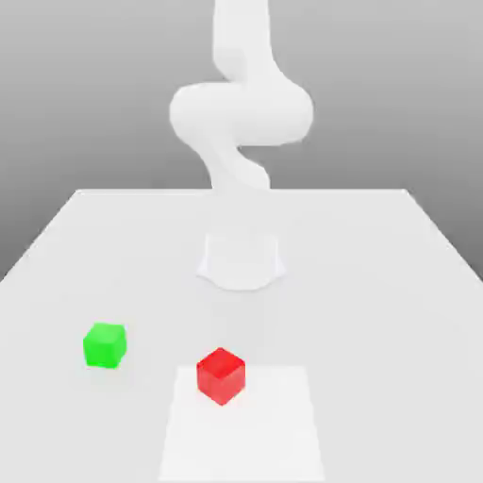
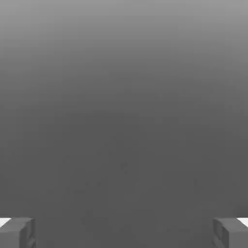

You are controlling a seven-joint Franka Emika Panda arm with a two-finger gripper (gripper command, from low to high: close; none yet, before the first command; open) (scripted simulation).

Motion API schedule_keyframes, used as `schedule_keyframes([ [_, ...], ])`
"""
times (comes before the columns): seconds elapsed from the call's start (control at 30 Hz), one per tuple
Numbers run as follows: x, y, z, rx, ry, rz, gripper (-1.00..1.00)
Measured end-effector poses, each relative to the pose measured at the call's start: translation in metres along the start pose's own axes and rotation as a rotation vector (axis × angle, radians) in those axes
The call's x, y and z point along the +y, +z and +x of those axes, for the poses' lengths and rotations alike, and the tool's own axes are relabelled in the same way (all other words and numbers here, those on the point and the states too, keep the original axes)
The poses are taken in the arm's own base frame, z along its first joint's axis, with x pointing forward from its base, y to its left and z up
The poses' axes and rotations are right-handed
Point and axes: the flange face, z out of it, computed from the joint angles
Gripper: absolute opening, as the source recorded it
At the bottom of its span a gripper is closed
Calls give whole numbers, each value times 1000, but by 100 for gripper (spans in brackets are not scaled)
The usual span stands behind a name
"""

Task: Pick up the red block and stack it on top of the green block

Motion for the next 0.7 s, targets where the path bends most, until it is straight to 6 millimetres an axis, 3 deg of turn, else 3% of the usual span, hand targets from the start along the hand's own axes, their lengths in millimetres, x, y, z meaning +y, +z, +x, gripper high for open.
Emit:
schedule_keyframes([
  [0.17,41,122,-28,-90,154,-167,0],
  [0.37,122,237,-83,-184,349,-377,0],
  [0.57,235,315,-170,-273,576,-624,0],
  [0.7,270,346,-199,-285,621,-672,0],
])
